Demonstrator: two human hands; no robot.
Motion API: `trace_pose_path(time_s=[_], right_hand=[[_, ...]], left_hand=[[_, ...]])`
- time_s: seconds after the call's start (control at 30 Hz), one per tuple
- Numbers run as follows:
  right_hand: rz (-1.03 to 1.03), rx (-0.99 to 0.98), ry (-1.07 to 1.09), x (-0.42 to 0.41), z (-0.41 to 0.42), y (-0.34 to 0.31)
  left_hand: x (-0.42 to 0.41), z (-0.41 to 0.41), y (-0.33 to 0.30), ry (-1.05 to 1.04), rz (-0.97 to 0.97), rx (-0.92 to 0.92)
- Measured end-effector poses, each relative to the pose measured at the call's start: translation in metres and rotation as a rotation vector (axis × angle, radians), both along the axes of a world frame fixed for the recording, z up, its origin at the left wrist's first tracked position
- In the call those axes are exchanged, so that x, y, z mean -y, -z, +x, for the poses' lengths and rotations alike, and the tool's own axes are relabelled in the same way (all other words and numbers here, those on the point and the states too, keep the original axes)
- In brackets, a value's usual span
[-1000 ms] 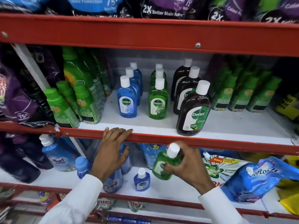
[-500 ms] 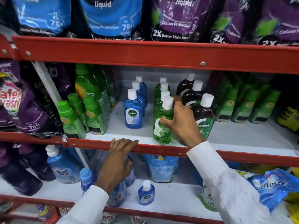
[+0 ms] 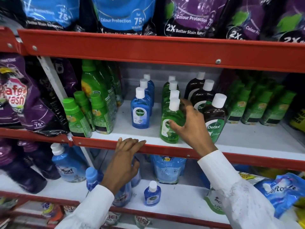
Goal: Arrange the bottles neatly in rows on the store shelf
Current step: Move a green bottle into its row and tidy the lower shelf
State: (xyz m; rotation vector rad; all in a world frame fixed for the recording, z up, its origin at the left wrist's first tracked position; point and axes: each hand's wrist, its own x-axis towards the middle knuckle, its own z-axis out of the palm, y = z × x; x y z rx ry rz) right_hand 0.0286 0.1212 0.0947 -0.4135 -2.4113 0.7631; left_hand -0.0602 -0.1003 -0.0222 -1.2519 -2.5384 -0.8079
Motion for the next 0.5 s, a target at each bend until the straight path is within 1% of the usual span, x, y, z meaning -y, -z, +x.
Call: trace_pose_path(time_s=[0.1,0.17,0.2,0.23,0.27,0.33,0.4,0.47,0.5], right_hand=[[0.054,-0.142,0.039,0.012,0.028,0.010],[0.127,-0.246,0.060,0.024,0.048,0.028],[0.148,-0.252,0.036,0.029,0.056,0.042],[0.140,-0.211,-0.017,0.034,0.060,0.060],[0.103,-0.119,-0.088,0.036,0.062,0.081],[0.031,0.158,-0.230,0.040,0.056,0.124],[0.082,0.421,-0.337,0.041,0.047,0.161],[0.082,0.598,-0.388,0.044,0.038,0.186],[0.055,0.640,-0.403,0.045,0.033,0.195]], left_hand=[[0.009,-0.004,-0.001,-0.112,-0.075,-0.098],[0.022,-0.010,-0.001,-0.186,-0.083,-0.098],[0.029,-0.013,0.000,-0.199,-0.088,-0.099],[0.034,-0.015,0.001,-0.195,-0.098,-0.108],[0.037,-0.016,0.001,-0.183,-0.107,-0.112],[0.037,-0.017,0.000,-0.164,-0.083,-0.088],[0.034,-0.016,-0.001,-0.159,-0.043,-0.052],[0.034,-0.017,0.000,-0.154,-0.023,-0.042],[0.035,-0.017,0.001,-0.152,-0.021,-0.041]])
